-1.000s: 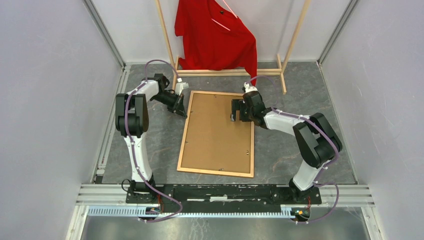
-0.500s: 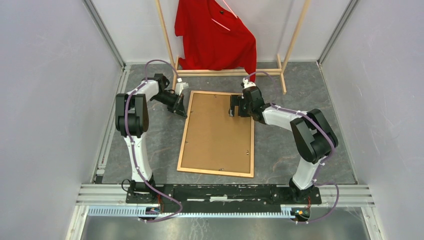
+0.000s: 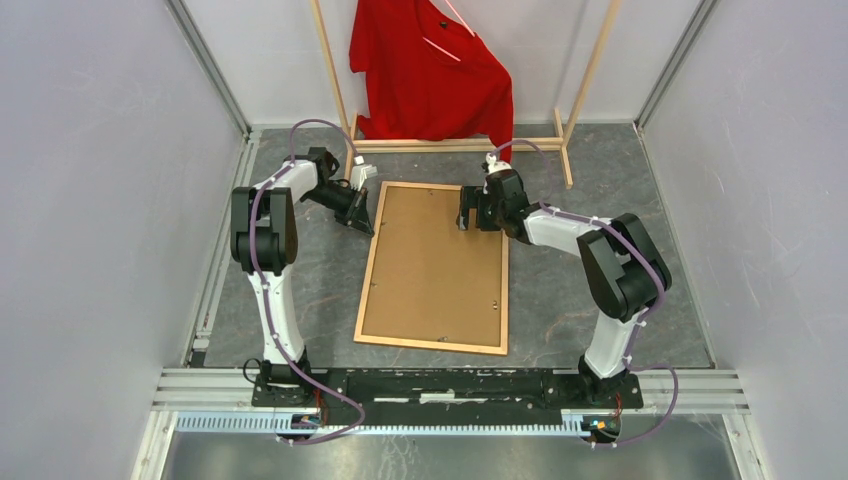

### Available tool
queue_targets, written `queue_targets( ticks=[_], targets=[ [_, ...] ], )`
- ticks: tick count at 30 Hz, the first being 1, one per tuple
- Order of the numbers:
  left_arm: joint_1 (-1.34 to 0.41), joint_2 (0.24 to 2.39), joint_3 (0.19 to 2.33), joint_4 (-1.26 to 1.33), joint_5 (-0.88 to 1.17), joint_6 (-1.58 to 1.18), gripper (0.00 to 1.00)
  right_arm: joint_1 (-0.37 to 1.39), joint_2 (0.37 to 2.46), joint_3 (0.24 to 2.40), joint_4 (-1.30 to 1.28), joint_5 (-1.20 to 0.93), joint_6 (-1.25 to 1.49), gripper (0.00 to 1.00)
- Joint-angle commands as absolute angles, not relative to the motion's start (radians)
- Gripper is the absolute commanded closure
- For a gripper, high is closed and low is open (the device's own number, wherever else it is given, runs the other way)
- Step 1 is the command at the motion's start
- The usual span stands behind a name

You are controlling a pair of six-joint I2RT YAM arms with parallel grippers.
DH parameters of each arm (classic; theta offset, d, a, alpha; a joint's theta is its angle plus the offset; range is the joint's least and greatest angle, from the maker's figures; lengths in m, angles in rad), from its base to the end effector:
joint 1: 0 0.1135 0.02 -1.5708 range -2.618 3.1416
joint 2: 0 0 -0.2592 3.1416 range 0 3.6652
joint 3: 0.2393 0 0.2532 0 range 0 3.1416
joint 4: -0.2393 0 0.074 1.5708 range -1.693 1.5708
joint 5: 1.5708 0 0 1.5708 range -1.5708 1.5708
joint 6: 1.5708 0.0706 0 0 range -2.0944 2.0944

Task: Put the photo into the frame
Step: Install the photo frame at the center of the board.

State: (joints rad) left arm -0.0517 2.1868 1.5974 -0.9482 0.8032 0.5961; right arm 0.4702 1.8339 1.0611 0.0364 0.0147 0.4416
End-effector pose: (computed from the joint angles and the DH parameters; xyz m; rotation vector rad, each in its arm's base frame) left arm 0.4085 -0.0720 0.1153 0.8740 2.5437 -1.0882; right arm 0.3683 0.1860 0.1379 -0.0259 2.3490 0.4429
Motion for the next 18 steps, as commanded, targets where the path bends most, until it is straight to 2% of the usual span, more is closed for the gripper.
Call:
queue_targets(
  ticks=[1, 18],
  targets=[
    [-0.059, 2.220, 1.572, -0.977, 0.712, 0.640, 0.87, 0.456, 1.842, 1.086, 0.052, 0.017, 0.446, 0.02],
    [-0.058, 2.223, 1.572, -0.976, 0.709, 0.642, 0.87, 0.449, 1.797, 1.054, 0.021, 0.075, 0.413, 0.02]
  ],
)
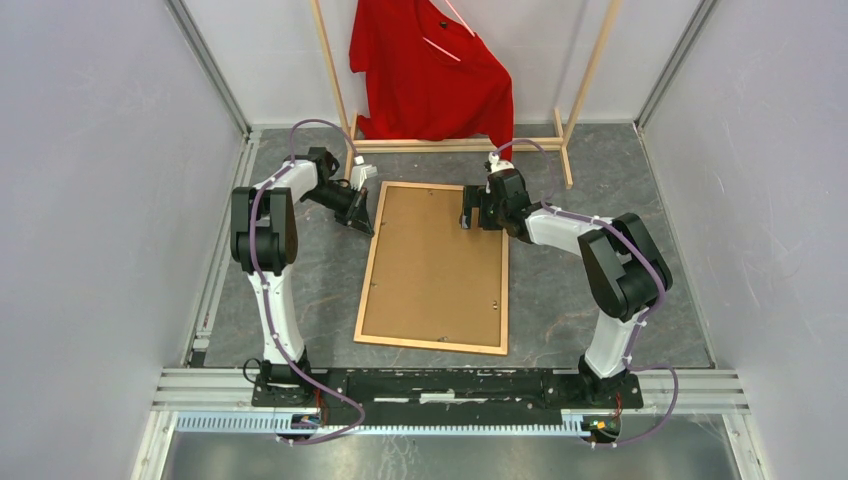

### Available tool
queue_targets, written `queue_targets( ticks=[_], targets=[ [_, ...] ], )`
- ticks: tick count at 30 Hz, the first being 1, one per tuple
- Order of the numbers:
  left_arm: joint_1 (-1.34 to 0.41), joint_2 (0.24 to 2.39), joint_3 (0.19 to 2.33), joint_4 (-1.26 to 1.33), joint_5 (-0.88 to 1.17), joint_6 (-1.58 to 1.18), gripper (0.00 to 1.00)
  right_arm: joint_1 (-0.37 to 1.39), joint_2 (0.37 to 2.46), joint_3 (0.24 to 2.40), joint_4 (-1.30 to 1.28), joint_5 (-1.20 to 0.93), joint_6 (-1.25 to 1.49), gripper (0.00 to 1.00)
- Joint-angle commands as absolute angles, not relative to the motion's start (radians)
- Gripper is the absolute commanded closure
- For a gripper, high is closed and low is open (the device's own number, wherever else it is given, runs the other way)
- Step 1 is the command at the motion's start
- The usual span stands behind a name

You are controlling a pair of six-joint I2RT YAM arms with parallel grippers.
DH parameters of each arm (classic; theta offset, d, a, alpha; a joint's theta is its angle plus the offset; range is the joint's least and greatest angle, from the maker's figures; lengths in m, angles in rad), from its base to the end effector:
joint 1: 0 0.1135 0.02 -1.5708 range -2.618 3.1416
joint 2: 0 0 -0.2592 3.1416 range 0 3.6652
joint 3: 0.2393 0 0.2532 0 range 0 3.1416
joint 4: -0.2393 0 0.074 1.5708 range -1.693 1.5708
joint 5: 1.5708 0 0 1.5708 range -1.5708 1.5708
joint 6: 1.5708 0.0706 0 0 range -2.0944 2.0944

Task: Put the photo into the frame
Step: Install the photo frame at the center of the board.

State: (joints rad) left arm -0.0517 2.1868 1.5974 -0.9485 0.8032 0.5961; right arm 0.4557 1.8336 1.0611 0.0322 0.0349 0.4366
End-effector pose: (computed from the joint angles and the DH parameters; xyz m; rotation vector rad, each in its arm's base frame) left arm 0.4085 -0.0720 0.1153 0.8739 2.5439 -1.0884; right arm 0.3711 0.1792 0.1376 -0.0043 2.3465 0.4094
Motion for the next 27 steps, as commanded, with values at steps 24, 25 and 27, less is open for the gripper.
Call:
queue_targets(
  ticks=[24, 25, 27],
  targets=[
    [-0.059, 2.224, 1.571, -0.977, 0.711, 0.641, 0.87, 0.449, 1.769, 1.024, 0.022, 0.063, 0.413, 0.02],
    [-0.059, 2.223, 1.572, -0.977, 0.710, 0.640, 0.87, 0.449, 1.766, 1.034, 0.018, 0.063, 0.413, 0.02],
    [-0.059, 2.219, 1.579, -0.977, 0.704, 0.636, 0.87, 0.449, 1.749, 1.050, 0.004, 0.071, 0.407, 0.02]
  ],
)
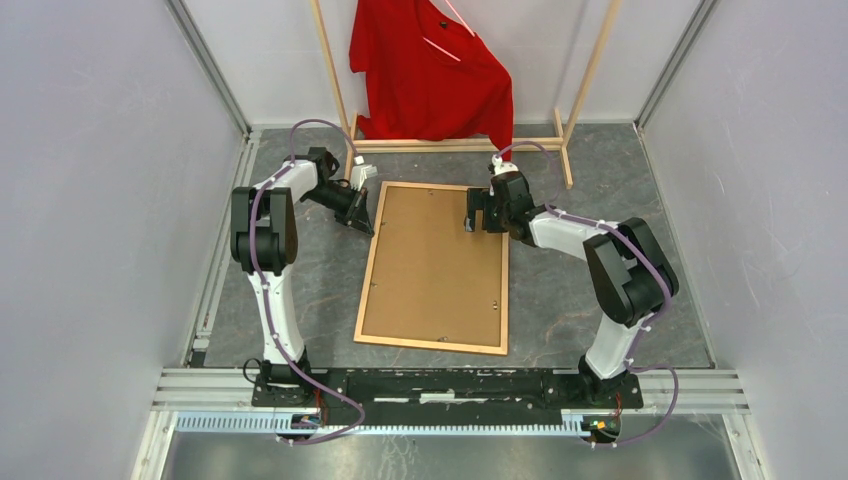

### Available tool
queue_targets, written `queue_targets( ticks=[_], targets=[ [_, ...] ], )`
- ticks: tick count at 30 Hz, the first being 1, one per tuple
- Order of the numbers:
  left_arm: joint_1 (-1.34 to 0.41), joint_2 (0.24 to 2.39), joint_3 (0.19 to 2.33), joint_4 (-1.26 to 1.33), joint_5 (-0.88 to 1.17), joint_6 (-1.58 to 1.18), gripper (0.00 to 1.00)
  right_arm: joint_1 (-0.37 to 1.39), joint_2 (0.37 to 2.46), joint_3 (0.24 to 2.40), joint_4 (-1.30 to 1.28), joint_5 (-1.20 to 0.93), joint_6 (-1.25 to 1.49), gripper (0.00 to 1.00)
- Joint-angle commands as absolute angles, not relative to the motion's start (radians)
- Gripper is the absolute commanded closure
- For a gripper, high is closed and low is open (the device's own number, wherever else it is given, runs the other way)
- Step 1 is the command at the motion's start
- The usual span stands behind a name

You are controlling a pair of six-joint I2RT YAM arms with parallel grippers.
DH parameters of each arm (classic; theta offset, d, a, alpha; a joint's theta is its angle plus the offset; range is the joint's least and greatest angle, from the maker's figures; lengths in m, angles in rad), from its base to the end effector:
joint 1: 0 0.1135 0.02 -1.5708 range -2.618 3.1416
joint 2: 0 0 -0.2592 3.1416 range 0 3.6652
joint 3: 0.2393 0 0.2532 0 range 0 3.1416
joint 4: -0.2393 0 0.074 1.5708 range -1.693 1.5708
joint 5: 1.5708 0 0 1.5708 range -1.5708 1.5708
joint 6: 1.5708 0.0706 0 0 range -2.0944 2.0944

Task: Put the photo into the frame
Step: Install the photo frame at the center of the board, then adjust the photo frame at the center of the board.

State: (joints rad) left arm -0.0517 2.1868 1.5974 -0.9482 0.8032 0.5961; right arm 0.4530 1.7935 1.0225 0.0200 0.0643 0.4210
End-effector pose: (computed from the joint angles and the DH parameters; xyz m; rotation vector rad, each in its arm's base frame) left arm 0.4085 -0.0720 0.1153 0.8740 2.5437 -1.0882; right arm 0.3626 0.1715 0.1394 -0.0047 2.3484 0.3634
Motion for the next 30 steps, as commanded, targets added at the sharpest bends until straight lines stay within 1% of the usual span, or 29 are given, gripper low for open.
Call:
queue_targets(
  ticks=[1, 4, 8, 11, 16, 21, 23, 27, 30],
  targets=[
    [-0.059, 2.213, 1.587, -0.979, 0.696, 0.635, 0.87, 0.448, 1.728, 1.050, 0.007, 0.073, 0.408, 0.02],
    [-0.049, 2.192, 1.640, -1.006, 0.681, 0.632, 0.87, 0.444, 1.664, 1.046, 0.010, 0.060, 0.420, 0.02],
    [-0.041, 2.172, 1.787, -1.077, 0.687, 0.606, 0.84, 0.412, 1.592, 1.017, 0.006, 0.070, 0.446, 0.02],
    [-0.070, 2.167, 1.886, -1.085, 0.736, 0.544, 0.70, 0.350, 1.577, 0.954, 0.065, 0.028, 0.478, 0.02],
    [-0.194, 2.230, 1.992, -1.085, 0.898, 0.472, 0.58, 0.253, 1.633, 0.847, 0.219, -0.100, 0.535, 0.02],
    [-0.327, 2.352, 2.137, -1.089, 0.979, 0.398, 0.57, 0.207, 1.695, 0.753, 0.405, -0.264, 0.622, 0.02],
    [-0.360, 2.371, 2.165, -1.051, 1.012, 0.347, 0.58, 0.203, 1.718, 0.734, 0.474, -0.319, 0.650, 0.02],
    [-0.393, 2.382, 2.154, -0.920, 1.073, 0.223, 0.62, 0.203, 1.770, 0.742, 0.539, -0.383, 0.694, 0.02],
    [-0.403, 2.378, 2.108, -0.754, 1.109, 0.081, 0.68, 0.203, 1.818, 0.742, 0.615, -0.436, 0.742, 0.02]
  ],
)
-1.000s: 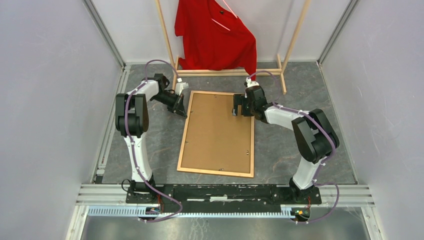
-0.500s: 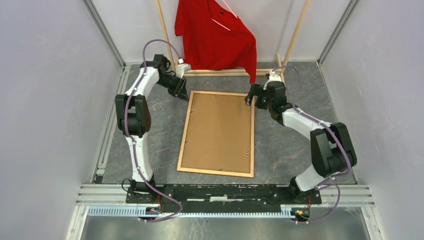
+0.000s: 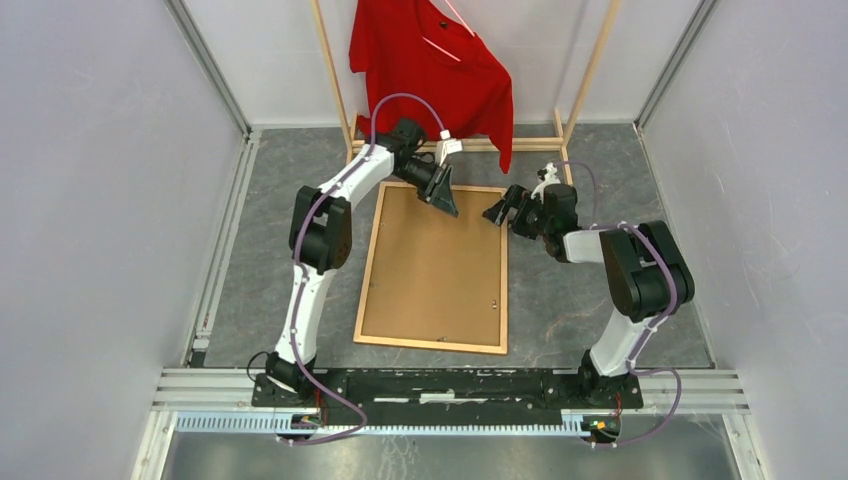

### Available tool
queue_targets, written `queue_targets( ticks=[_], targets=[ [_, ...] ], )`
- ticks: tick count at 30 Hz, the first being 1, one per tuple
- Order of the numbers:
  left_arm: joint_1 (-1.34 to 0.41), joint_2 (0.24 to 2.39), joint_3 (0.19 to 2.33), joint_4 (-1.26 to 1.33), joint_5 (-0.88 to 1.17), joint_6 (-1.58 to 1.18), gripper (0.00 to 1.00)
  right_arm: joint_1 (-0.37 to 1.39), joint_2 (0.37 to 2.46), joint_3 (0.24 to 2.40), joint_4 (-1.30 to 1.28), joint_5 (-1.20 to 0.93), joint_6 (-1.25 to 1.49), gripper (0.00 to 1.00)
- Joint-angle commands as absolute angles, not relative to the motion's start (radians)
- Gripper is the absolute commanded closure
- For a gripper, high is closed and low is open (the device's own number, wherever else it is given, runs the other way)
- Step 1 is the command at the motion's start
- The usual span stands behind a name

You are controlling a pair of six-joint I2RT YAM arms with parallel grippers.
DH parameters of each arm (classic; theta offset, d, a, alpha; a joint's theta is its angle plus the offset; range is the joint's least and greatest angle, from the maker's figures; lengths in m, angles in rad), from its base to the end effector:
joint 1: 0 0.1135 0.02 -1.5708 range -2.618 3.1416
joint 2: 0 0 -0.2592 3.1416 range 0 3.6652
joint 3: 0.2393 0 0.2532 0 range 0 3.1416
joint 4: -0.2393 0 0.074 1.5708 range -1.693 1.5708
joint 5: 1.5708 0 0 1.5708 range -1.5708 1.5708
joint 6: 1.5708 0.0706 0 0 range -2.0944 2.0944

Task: Put the photo into the frame
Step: Adjust the photo frame at the center of the board.

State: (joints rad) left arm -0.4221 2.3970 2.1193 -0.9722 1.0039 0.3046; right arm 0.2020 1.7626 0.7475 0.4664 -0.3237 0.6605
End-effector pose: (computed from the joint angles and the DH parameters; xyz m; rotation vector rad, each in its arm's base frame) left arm 0.4307 -0.2587 0.1732 1.1139 2.2944 -1.4161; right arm 0.3584 0.0963 0.1171 0.3036 2.1867 0.8414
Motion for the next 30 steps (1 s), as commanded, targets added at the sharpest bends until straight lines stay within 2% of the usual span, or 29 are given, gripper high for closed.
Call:
queue_targets(
  ticks=[1, 7, 14, 22, 30],
  targets=[
    [-0.405, 2.373, 2.083, -0.684, 1.115, 0.021, 0.70, 0.205, 1.832, 0.736, 0.643, -0.457, 0.767, 0.02],
    [-0.403, 2.310, 1.859, -0.319, 1.102, -0.278, 0.76, 0.260, 1.893, 0.727, 0.778, -0.525, 0.855, 0.02],
    [-0.402, 2.251, 1.672, -0.155, 1.043, -0.443, 0.76, 0.308, 1.905, 0.699, 0.858, -0.538, 0.939, 0.02],
    [-0.403, 2.204, 1.578, -0.069, 0.954, -0.479, 0.76, 0.314, 1.887, 0.616, 0.921, -0.497, 0.990, 0.02],
    [-0.417, 2.196, 1.574, -0.101, 0.852, -0.431, 0.73, 0.317, 1.901, 0.599, 0.972, -0.492, 1.034, 0.02]
  ],
)
